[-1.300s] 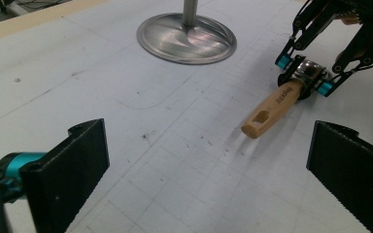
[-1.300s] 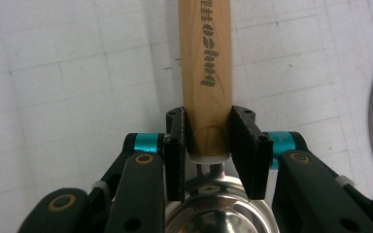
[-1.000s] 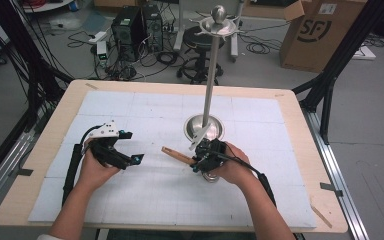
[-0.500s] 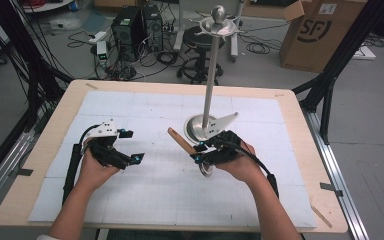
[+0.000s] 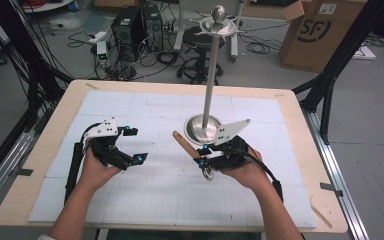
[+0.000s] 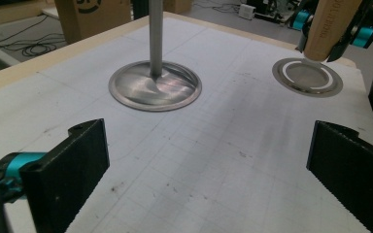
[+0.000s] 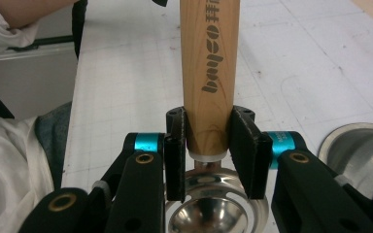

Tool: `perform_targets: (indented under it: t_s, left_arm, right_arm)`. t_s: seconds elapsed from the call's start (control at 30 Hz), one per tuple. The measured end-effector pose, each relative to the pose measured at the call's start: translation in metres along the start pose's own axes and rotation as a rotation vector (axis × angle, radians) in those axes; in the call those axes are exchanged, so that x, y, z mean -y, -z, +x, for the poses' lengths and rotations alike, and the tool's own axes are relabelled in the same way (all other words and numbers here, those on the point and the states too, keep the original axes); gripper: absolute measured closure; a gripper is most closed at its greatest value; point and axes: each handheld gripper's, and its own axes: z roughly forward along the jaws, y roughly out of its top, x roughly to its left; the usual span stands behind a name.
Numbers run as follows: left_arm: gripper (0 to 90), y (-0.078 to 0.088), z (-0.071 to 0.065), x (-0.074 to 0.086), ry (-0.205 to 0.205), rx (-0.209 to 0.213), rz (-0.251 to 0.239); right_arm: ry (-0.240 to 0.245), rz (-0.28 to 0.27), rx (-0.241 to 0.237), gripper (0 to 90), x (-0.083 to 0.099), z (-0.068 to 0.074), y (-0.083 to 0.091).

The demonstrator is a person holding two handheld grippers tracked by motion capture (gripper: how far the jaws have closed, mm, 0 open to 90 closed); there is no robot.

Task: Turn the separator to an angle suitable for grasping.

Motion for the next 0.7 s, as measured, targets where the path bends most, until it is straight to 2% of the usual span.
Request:
perform_targets:
  t_s: [0.17,0.27,0.43,0.7]
  left_arm:
    - [2.2,0.0,-0.001,-0.001,0.008,0.018,-0.026]
    - [2.2,0.0,-0.001,-0.002,0.008,0.027,-0.04]
    - [2.2,0.0,-0.002,-0.004,0.009,0.051,-0.073]
    - [2.2,0.0,-0.005,-0.007,0.004,0.084,-0.12]
  right_arm:
    - [-0.02,-0.041,-0.007,68.2,0.01,0.0,0.003]
    - [-0.027,-0.033,-0.001,68.2,0.013,-0.001,0.006]
    - [-0.032,-0.067,0.003,68.2,0.019,0.0,0.014]
    - [-0.022,-0.086,0.009,68.1,0.018,0.0,0.01]
